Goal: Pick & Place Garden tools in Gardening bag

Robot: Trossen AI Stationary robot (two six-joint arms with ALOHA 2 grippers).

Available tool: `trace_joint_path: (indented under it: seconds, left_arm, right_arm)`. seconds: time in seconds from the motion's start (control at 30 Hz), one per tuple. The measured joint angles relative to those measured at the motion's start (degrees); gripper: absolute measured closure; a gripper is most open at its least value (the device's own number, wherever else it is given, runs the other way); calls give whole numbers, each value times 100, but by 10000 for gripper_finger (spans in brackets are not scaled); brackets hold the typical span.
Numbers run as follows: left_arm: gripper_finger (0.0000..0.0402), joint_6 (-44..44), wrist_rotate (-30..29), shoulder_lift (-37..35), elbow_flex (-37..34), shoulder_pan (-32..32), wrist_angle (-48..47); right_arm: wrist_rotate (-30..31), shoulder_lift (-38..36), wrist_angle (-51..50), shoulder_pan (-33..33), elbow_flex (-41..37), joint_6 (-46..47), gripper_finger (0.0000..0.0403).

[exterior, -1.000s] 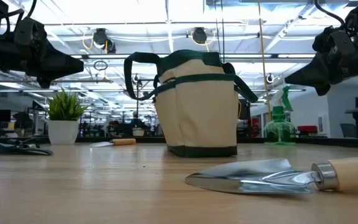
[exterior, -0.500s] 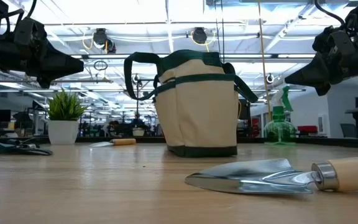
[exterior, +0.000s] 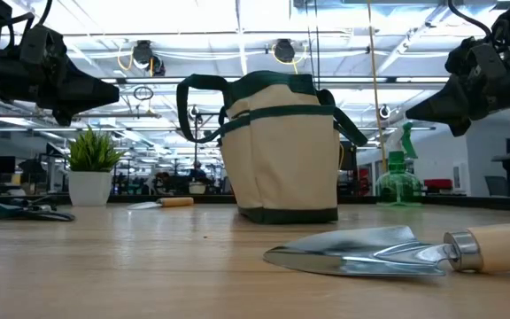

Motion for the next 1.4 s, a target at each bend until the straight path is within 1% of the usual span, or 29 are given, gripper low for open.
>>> trace_joint_path:
  seconds: [1.2, 1.4]
  left_arm:
    - [302, 0, 2, 1, 1, 2, 1]
    - [302, 0, 1, 2, 2, 0, 2]
  right_arm:
    - [-1, 0, 44, -2, -2, 2, 399]
    - [-1, 0, 46, 0, -2, 539, 399]
